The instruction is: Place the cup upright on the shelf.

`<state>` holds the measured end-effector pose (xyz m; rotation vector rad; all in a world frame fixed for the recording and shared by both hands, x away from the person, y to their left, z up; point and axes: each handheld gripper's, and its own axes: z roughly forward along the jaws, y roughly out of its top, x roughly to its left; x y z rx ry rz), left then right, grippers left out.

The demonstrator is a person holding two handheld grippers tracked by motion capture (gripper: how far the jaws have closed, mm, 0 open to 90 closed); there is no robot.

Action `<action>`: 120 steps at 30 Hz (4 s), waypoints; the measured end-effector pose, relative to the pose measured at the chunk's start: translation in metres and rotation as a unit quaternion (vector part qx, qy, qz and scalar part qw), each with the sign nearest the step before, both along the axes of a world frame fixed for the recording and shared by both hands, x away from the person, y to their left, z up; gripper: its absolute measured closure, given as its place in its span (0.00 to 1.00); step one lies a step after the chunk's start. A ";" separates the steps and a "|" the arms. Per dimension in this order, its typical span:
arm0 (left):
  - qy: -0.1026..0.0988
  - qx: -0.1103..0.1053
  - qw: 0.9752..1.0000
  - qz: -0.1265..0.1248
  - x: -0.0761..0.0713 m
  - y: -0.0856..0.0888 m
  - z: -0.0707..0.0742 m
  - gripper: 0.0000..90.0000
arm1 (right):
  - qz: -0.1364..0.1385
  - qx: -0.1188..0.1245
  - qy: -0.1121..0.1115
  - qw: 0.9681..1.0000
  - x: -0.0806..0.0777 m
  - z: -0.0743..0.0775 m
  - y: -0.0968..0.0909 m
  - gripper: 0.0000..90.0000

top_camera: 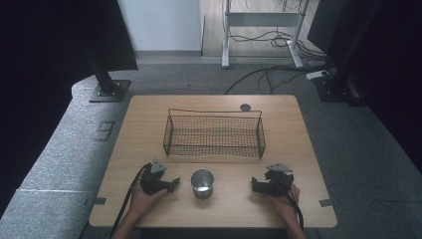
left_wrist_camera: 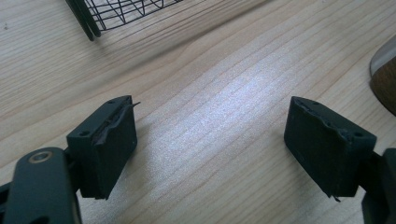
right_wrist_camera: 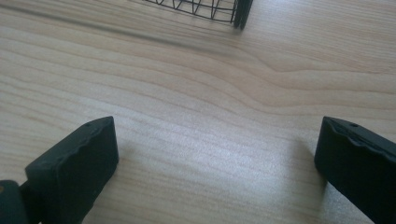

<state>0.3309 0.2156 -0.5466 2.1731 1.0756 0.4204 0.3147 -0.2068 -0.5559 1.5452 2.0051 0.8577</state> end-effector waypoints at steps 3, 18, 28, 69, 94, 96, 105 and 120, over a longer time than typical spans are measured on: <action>0.000 0.000 1.000 0.000 0.000 0.000 0.000 0.19 | 0.001 0.001 -0.002 1.000 -0.002 0.000 -0.001 0.03; -0.001 0.001 1.000 -0.002 0.000 0.000 0.000 0.19 | 0.037 0.049 -0.057 0.996 -0.025 0.018 -0.008 0.12; 0.000 0.000 1.000 -0.003 0.000 0.000 0.000 0.19 | 0.083 0.080 -0.103 0.988 -0.042 0.040 0.007 0.15; 0.000 0.001 1.000 -0.003 0.000 0.000 0.000 0.19 | 0.223 0.108 -0.099 0.964 -0.055 0.062 0.090 0.14; -0.001 0.001 1.000 -0.002 0.000 0.000 0.000 0.19 | 0.271 0.111 -0.074 0.953 -0.040 0.051 0.144 0.09; -0.002 0.001 1.000 -0.003 0.000 0.000 0.000 0.19 | 0.272 0.111 -0.072 0.953 -0.038 0.050 0.146 0.08; -0.002 0.001 1.000 -0.003 0.000 0.000 0.000 0.19 | 0.280 0.091 -0.069 0.953 -0.030 0.045 0.165 0.07; -0.001 0.001 1.000 -0.003 0.000 0.000 0.000 0.19 | 0.277 0.066 -0.075 0.956 -0.025 0.038 0.169 0.17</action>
